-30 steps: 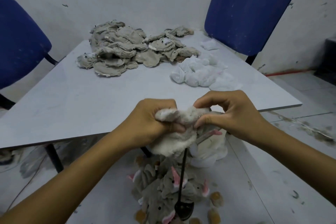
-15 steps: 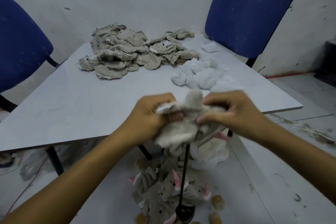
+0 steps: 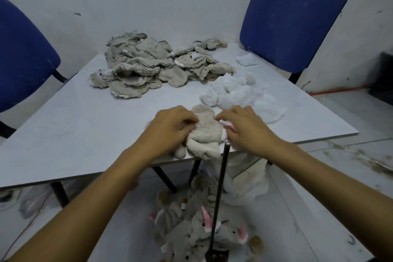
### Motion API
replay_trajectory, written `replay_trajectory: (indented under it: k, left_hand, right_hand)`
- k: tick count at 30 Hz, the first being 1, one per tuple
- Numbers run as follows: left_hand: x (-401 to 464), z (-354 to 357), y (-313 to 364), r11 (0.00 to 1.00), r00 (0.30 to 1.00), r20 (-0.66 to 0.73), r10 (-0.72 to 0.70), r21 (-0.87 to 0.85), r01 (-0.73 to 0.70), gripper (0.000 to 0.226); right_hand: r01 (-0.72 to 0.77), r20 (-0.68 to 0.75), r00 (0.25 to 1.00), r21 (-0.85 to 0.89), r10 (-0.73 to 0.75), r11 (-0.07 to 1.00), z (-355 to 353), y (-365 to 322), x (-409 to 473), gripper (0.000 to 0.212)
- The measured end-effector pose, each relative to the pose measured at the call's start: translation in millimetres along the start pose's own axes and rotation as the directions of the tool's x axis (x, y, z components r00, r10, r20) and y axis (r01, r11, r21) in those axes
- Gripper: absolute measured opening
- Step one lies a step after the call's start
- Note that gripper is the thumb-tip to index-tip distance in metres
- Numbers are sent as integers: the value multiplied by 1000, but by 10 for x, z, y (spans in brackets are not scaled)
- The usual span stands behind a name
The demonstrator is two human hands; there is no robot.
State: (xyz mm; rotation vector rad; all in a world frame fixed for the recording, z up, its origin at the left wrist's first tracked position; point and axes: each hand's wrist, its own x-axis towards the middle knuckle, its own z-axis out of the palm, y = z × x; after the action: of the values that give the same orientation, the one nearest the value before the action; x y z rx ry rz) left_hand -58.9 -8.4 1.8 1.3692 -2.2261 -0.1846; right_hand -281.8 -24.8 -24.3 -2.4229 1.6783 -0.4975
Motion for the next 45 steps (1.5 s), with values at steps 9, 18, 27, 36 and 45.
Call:
replay_trajectory:
  k: [9, 18, 27, 36, 45]
  left_hand:
    - [217, 58, 42, 986, 984, 107, -145, -70, 153, 14]
    - [245, 150, -16, 973, 980, -9, -201, -122, 198, 6]
    - [277, 184, -14, 986, 984, 67, -165, -21, 167, 7]
    - [236, 221, 41, 978, 982, -22, -188, -97, 185, 10]
    - [218, 218, -41, 688, 895, 158, -418, -587, 425, 10]
  right_hand:
    - [-43, -184, 983, -179, 10, 983, 20, -60, 162, 55]
    - [-46, -362, 932, -138, -7, 989, 23, -58, 305, 26]
    - [40, -571, 821, 60, 1, 997, -176, -139, 326, 19]
    - [-50, -159, 931, 835, 328, 548, -224, -508, 287, 24]
    - [213, -431, 902, 450, 2, 867, 166, -482, 60, 24]
